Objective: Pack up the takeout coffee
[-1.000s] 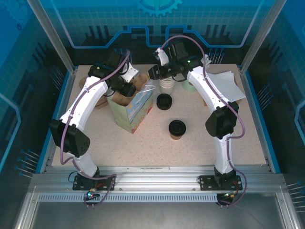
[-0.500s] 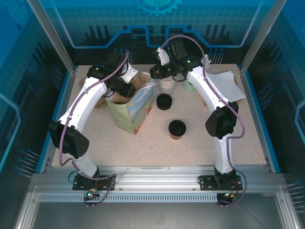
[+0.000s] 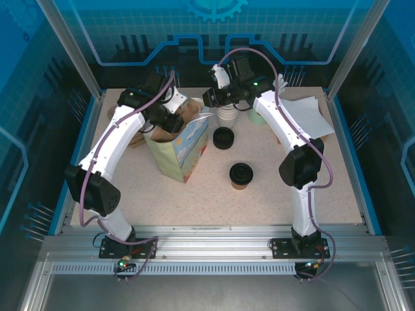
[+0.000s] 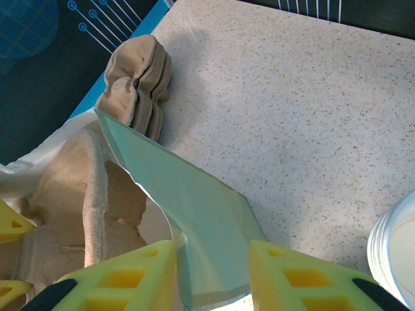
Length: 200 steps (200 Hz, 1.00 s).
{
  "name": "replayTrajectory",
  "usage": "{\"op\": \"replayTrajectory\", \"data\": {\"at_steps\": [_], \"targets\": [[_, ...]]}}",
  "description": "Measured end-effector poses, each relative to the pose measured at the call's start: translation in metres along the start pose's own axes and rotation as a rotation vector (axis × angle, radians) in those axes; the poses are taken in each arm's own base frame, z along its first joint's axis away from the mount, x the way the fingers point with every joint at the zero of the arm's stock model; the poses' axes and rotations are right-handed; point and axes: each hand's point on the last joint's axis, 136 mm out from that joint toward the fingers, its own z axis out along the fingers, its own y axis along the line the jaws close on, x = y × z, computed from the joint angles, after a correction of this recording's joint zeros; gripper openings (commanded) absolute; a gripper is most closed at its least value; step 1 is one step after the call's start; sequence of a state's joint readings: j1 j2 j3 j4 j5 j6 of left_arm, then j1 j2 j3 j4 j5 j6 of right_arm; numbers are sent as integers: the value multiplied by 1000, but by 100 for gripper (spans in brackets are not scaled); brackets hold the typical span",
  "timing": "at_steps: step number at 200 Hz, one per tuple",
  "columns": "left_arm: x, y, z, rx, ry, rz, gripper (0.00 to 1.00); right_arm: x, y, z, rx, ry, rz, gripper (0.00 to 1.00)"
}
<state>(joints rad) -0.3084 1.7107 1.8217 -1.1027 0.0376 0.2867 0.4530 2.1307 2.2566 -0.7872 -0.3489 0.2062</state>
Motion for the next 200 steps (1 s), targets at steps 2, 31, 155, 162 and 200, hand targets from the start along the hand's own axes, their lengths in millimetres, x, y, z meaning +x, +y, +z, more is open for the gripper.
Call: {"op": "replayTrajectory", "data": {"at_steps": [2, 31, 155, 162, 200], "targets": [[0, 0, 0, 0, 1, 0, 31, 0, 0, 0, 0, -1, 0, 35], [2, 1, 10, 5, 26, -12, 31, 0, 0, 0, 0, -2, 2, 35], [12, 2, 30, 15, 96, -66, 32, -11, 19, -43, -9, -91, 1, 57], [13, 2, 32, 16, 105, -67, 32, -10, 20, -49, -6, -96, 0, 57], [17, 6, 47, 4, 147, -94, 33, 7, 19, -73, 48, -114, -5, 63]]}}
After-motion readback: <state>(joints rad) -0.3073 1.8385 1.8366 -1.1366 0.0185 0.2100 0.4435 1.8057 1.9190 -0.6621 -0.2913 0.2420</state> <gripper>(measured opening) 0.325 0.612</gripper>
